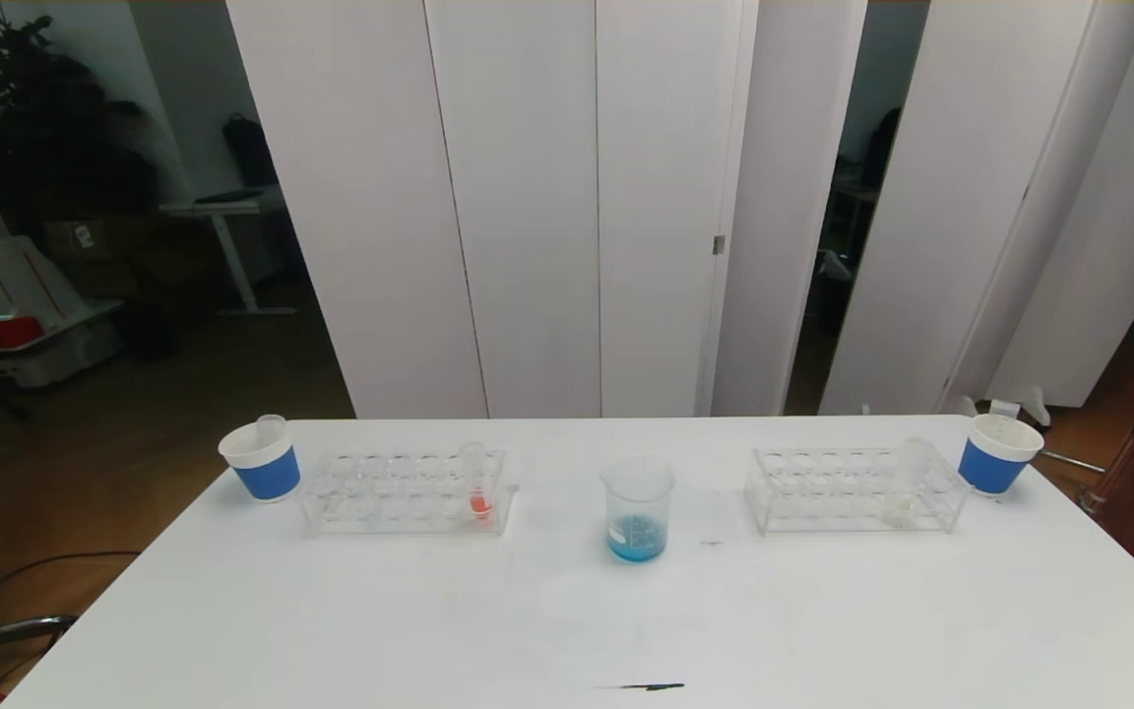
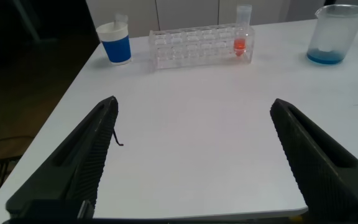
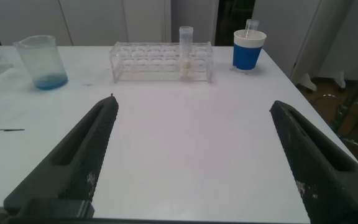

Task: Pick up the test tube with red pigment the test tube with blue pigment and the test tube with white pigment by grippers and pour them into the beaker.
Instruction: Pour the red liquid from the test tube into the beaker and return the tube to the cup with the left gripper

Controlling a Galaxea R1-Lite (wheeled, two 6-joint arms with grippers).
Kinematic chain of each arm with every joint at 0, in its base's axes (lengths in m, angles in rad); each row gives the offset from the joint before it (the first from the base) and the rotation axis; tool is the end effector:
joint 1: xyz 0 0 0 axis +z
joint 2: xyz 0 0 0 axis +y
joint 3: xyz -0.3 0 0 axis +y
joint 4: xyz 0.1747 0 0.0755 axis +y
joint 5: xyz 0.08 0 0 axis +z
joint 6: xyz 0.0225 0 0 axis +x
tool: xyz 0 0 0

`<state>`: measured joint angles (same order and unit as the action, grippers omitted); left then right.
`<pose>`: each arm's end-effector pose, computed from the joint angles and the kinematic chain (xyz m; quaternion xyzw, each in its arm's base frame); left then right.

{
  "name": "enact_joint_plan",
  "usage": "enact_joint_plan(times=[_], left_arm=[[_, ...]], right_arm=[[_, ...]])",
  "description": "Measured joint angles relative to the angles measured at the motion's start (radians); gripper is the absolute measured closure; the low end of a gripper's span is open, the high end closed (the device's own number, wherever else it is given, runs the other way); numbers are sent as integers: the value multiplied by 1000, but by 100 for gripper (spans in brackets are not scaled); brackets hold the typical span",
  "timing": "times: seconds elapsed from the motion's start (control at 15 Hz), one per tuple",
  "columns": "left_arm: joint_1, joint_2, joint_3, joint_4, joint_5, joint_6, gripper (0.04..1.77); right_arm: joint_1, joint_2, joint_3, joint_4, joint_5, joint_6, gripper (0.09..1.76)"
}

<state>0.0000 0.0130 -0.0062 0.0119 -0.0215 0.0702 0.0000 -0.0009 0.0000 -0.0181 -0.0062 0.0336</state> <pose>-0.0223 -0.0005 0.0763 0.0350 0.0090 -0.0111 0.9993 -0.0229 -0.0001 0.0773 0.0168 -0.0096 -0.0029 0.9998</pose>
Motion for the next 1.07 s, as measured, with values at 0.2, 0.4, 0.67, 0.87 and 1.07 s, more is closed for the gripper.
enact_joint_plan(times=[0.2, 0.4, 0.67, 0.87, 1.07], left_arm=[[0, -11, 1, -2, -1, -10, 6], [0, -12, 4, -8, 8, -23, 6], [0, -12, 6, -8, 9, -24, 6], [0, -12, 6, -8, 10, -24, 6], [0, -12, 6, -7, 9, -25, 6]], right_arm=[[0, 0, 0, 0, 0, 0, 10], [0, 0, 0, 0, 1, 0, 10], [0, 0, 0, 0, 0, 0, 10], [0, 0, 0, 0, 0, 0, 10], [0, 0, 0, 0, 0, 0, 10]])
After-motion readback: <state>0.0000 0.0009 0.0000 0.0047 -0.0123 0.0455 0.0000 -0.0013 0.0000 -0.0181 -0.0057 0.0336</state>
